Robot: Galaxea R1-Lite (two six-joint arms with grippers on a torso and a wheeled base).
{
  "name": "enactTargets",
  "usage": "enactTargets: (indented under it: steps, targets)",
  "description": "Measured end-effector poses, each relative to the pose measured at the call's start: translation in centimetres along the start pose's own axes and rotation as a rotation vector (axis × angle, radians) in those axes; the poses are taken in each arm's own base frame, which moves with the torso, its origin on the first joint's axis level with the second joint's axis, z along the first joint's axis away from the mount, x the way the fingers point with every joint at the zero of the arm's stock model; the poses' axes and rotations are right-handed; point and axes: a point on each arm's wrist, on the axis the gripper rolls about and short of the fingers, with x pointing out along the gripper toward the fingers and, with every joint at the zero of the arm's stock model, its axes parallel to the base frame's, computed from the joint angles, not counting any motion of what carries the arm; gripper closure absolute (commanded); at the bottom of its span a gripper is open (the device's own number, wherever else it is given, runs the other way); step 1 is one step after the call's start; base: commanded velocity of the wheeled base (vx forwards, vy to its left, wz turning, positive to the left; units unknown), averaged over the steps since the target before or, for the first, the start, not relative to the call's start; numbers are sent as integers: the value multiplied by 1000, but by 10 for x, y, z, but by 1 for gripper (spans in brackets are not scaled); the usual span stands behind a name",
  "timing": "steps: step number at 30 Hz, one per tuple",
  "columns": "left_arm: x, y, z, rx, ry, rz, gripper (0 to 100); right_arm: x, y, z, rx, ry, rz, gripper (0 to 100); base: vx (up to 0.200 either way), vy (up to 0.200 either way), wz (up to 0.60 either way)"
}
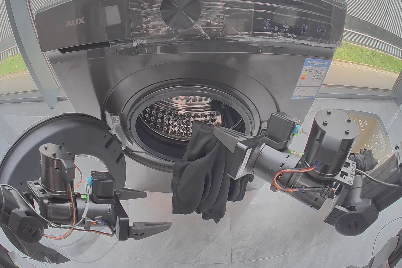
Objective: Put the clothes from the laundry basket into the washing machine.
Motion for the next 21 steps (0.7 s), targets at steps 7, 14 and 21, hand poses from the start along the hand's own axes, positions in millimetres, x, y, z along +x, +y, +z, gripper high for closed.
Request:
enactTargets:
  steps: [7,14,21]
  targets:
    - [18,4,-2,10,7,-24,0,-1,3,1,0,-9,9,100,0,0,0]
    - [35,8,-5,10,-3,-39,0,-1,4,0,-1,-10,16,100,0,0,0]
    - [53,15,-11,6,-2,-42,0,-1,5,0,-1,-10,18,100,0,0,0]
